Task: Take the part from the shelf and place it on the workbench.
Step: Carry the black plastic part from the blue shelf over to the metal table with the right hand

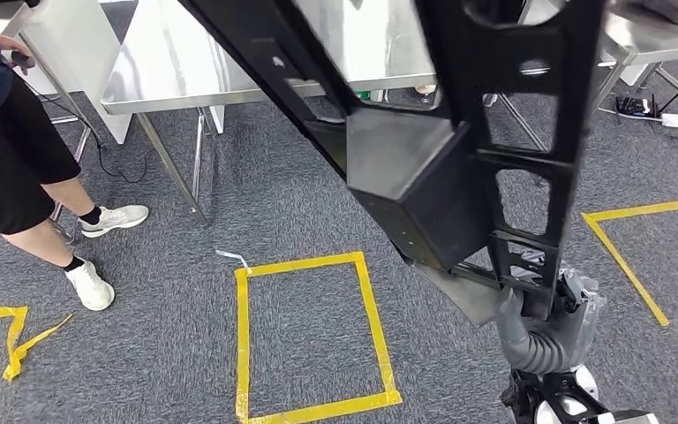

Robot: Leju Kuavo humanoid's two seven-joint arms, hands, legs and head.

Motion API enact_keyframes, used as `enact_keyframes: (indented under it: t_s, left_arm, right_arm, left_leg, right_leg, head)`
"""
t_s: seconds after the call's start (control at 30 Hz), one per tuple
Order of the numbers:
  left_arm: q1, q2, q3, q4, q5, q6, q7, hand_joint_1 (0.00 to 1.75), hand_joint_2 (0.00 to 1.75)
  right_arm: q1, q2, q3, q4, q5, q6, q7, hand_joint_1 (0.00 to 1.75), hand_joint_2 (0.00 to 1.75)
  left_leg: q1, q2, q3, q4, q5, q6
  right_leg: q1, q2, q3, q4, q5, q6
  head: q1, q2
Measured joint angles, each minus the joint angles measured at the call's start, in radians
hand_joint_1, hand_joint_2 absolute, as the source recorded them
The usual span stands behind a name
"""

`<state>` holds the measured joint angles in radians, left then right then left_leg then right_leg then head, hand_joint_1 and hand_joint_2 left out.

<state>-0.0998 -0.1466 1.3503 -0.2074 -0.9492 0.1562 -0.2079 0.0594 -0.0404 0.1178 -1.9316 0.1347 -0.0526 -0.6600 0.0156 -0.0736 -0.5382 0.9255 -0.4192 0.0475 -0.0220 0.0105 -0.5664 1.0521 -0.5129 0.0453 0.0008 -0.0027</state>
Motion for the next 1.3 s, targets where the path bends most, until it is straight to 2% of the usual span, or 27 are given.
enact_keyframes:
  t_s: [0.07,0.1,0.13,0.17,0.23,0.27,0.3,0.33,0.4,0.43,0.5,0.53,0.57,0.6,0.63,0.67,0.77,0.83,0.9,0.97,1.0,1.07,1.13,1.17,1.23,1.27,1.3]
  left_arm:
    - [0.000,-0.001,0.000,0.000,0.000,0.000,0.000,0.00,1.75]
    - [0.001,-0.002,0.001,0.000,-0.001,0.000,0.000,0.00,1.75]
    - [0.001,-0.003,0.001,0.000,-0.001,0.000,0.000,0.00,1.75]
    - [0.002,-0.004,0.001,0.001,-0.002,0.000,0.000,0.00,1.75]
    - [0.002,-0.004,0.002,0.000,-0.004,0.000,0.000,0.00,1.75]
    - [0.001,-0.003,0.002,0.000,-0.004,0.000,0.000,0.00,1.75]
    - [0.001,-0.002,0.002,-0.001,-0.005,0.001,0.000,0.00,1.75]
    - [0.001,-0.001,0.002,-0.001,-0.007,0.002,-0.001,0.00,1.75]
    - [0.004,-0.002,0.002,0.000,-0.011,0.004,-0.001,0.00,1.75]
    - [0.007,-0.002,0.002,0.000,-0.012,0.005,0.000,0.00,1.75]
    - [0.006,-0.003,0.002,0.001,-0.013,0.007,0.000,0.00,1.75]
    - [0.005,-0.003,0.002,0.001,-0.014,0.008,0.000,0.00,1.75]
    - [0.003,-0.003,0.002,0.001,-0.014,0.009,0.000,0.00,1.75]
    - [0.001,-0.003,0.002,0.001,-0.014,0.009,0.000,0.00,1.75]
    - [0.002,-0.004,0.002,0.001,-0.014,0.009,0.000,0.00,1.75]
    - [0.002,-0.004,0.002,0.001,-0.015,0.009,0.000,0.00,1.75]
    - [0.003,-0.003,0.002,0.000,-0.017,0.009,-0.001,0.00,1.75]
    - [0.002,-0.002,0.001,0.000,-0.019,0.008,-0.002,0.00,1.75]
    - [0.003,-0.001,0.001,0.000,-0.020,0.008,-0.003,0.00,1.75]
    - [0.004,-0.001,0.001,0.000,-0.019,0.007,-0.003,0.00,1.75]
    - [0.002,-0.001,0.001,0.000,-0.019,0.005,-0.003,0.00,1.75]
    - [-0.001,-0.003,0.001,0.000,-0.020,0.000,-0.004,0.00,1.75]
    - [-0.003,-0.005,0.000,0.000,-0.022,-0.003,-0.004,0.00,1.75]
    - [-0.003,-0.006,0.000,0.000,-0.022,-0.004,-0.004,0.00,1.75]
    - [-0.002,-0.008,0.000,0.000,-0.022,-0.004,-0.004,0.00,1.75]
    - [-0.002,-0.008,0.000,0.000,-0.022,-0.005,-0.004,0.00,1.75]
    - [-0.002,-0.008,-0.001,0.000,-0.022,-0.004,-0.004,0.00,1.75]
  right_arm:
    - [-0.002,-0.001,0.001,0.000,0.004,-0.001,0.000,1.75,1.75]
    - [-0.001,-0.002,0.001,0.001,0.007,-0.001,0.000,1.75,1.75]
    - [0.000,-0.003,0.001,0.001,0.009,-0.002,0.000,1.75,1.75]
    - [0.000,-0.004,0.001,0.001,0.011,-0.004,0.000,1.75,1.75]
    - [0.000,-0.005,0.001,0.003,0.011,-0.006,0.000,1.75,1.75]
    - [0.001,-0.005,0.001,0.003,0.012,-0.008,0.000,1.75,1.75]
    - [0.003,-0.006,0.001,0.003,0.012,-0.009,0.000,1.75,1.75]
    - [0.004,-0.007,0.001,0.003,0.012,-0.009,0.000,1.75,1.75]
    - [0.005,-0.009,0.001,0.003,0.012,-0.010,0.000,1.75,1.75]
    - [0.005,-0.009,0.002,0.003,0.012,-0.010,0.000,1.75,1.75]
    - [0.005,-0.009,0.002,0.003,0.012,-0.010,0.000,1.75,1.75]
    - [0.005,-0.009,0.002,0.003,0.012,-0.009,0.000,1.75,1.75]
    - [0.005,-0.009,0.001,0.003,0.012,-0.009,0.000,1.75,1.75]
    - [0.006,-0.010,0.000,0.003,0.013,-0.009,0.000,1.75,1.75]
    - [0.006,-0.010,0.000,0.003,0.013,-0.008,0.000,1.75,1.75]
    - [0.005,-0.010,0.000,0.003,0.013,-0.007,0.000,1.75,1.75]
    - [0.002,-0.009,0.000,0.003,0.010,0.000,0.000,1.75,1.75]
    - [0.001,-0.010,0.000,0.003,0.008,0.003,0.000,1.75,1.75]
    - [0.001,-0.009,0.000,0.002,0.007,0.004,0.000,1.75,1.75]
    - [0.003,-0.008,0.000,0.000,0.009,0.005,0.000,1.75,1.75]
    - [0.004,-0.008,0.000,-0.002,0.011,0.004,0.000,1.75,1.75]
    - [0.012,-0.008,0.000,-0.003,0.017,0.004,0.000,1.75,1.75]
    - [0.022,-0.008,-0.001,-0.002,0.022,0.004,0.000,1.75,1.75]
    - [0.024,-0.008,-0.001,-0.002,0.024,0.004,0.000,1.75,1.75]
    - [0.025,-0.008,-0.002,-0.002,0.025,0.004,0.000,1.75,1.75]
    - [0.025,-0.008,-0.002,-0.002,0.025,0.004,0.000,1.75,1.75]
    - [0.025,-0.007,-0.002,-0.003,0.025,0.004,0.000,1.75,1.75]
  left_leg:
    - [0.004,-0.003,0.003,-0.006,0.004,-0.002]
    - [0.006,-0.008,0.001,-0.004,0.003,-0.006]
    - [0.010,-0.015,-0.002,-0.001,0.001,-0.012]
    - [0.015,-0.023,-0.005,0.005,-0.001,-0.020]
    - [0.028,-0.044,-0.016,0.029,-0.013,-0.043]
    - [0.031,-0.054,-0.025,0.047,-0.022,-0.056]
    - [0.032,-0.062,-0.036,0.061,-0.027,-0.066]
    - [0.031,-0.068,-0.044,0.069,-0.029,-0.073]
    - [0.032,-0.079,-0.055,0.073,-0.027,-0.081]
    - [0.032,-0.063,-0.060,0.082,-0.030,-0.082]
    - [0.028,0.003,-0.097,0.155,-0.065,-0.079]
    - [0.024,0.040,-0.132,0.221,-0.095,-0.076]
    - [0.022,0.059,-0.170,0.293,-0.124,-0.073]
    - [0.020,0.066,-0.201,0.350,-0.143,-0.069]
    - [0.017,0.069,-0.217,0.379,-0.145,-0.063]
    - [0.012,0.070,-0.212,0.367,-0.129,-0.054]
    - [-0.011,0.088,-0.118,0.193,-0.048,-0.011]
    - [-0.027,0.103,-0.083,0.128,-0.036,0.005]
    - [-0.035,0.101,-0.079,0.115,-0.036,0.007]
    - [-0.030,0.093,-0.064,0.091,-0.028,0.007]
    - [-0.026,0.089,-0.056,0.080,-0.023,0.007]
    - [-0.022,0.077,-0.051,0.073,-0.020,0.009]
    - [-0.021,0.063,-0.051,0.074,-0.021,0.009]
    - [-0.020,0.056,-0.050,0.075,-0.022,0.008]
    - [-0.017,0.043,-0.048,0.080,-0.027,0.001]
    - [-0.018,0.038,-0.048,0.084,-0.031,-0.005]
    - [-0.019,0.034,-0.049,0.089,-0.035,-0.011]
  right_leg:
    - [-0.004,-0.001,-0.056,0.118,-0.053,-0.002]
    - [-0.009,-0.001,-0.077,0.163,-0.068,0.002]
    - [-0.014,-0.001,-0.083,0.176,-0.069,0.012]
    - [-0.020,0.000,-0.067,0.149,-0.054,0.026]
    - [-0.032,0.021,-0.003,0.032,-0.009,0.058]
    - [-0.037,0.036,0.021,-0.013,0.004,0.061]
    - [-0.039,0.048,0.032,-0.032,0.007,0.056]
    - [-0.034,0.052,0.029,-0.024,0.001,0.043]
    - [-0.032,0.032,0.026,-0.015,0.000,0.020]
    - [-0.030,0.020,0.025,-0.012,0.000,0.011]
    - [-0.026,-0.005,0.027,-0.013,-0.001,0.000]
    - [-0.020,-0.019,0.027,-0.013,-0.002,-0.005]
    - [-0.014,-0.035,0.027,-0.013,-0.004,-0.009]
    - [-0.008,-0.050,0.027,-0.013,-0.007,-0.012]
    - [-0.002,-0.064,0.028,-0.013,-0.009,-0.016]
    - [0.003,-0.075,0.030,-0.013,-0.011,-0.019]
    - [0.016,-0.095,0.038,-0.014,-0.018,-0.026]
    - [0.018,-0.104,0.038,-0.015,-0.020,-0.025]
    - [0.017,-0.111,0.041,-0.021,-0.019,-0.019]
    - [0.016,-0.087,0.037,-0.006,-0.029,-0.012]
    - [0.017,-0.064,0.021,0.027,-0.045,-0.012]
    - [0.013,-0.026,-0.043,0.148,-0.088,-0.014]
    - [0.010,-0.017,-0.100,0.239,-0.107,-0.007]
    - [0.008,-0.016,-0.106,0.234,-0.094,0.003]
    - [0.002,-0.015,-0.063,0.117,-0.030,0.028]
    - [0.001,-0.013,-0.037,0.051,-0.002,0.034]
    - [-0.001,-0.011,-0.015,0.002,0.017,0.032]
  head:
    - [0.001,0.000]
    - [0.001,0.000]
    - [0.001,0.000]
    - [0.001,0.000]
    - [0.003,0.000]
    - [0.007,0.000]
    - [0.009,0.000]
    - [0.009,0.000]
    - [0.003,0.000]
    - [0.000,0.000]
    - [-0.007,0.000]
    - [-0.009,0.000]
    - [-0.011,0.000]
    - [-0.011,0.000]
    - [-0.011,0.000]
    - [-0.011,0.000]
    - [-0.009,0.000]
    - [-0.008,0.000]
    - [-0.012,0.000]
    - [-0.014,0.000]
    - [-0.012,0.000]
    - [-0.010,0.000]
    - [-0.008,0.000]
    - [-0.007,0.000]
    - [-0.006,0.000]
    - [-0.005,0.000]
    - [-0.003,0.000]
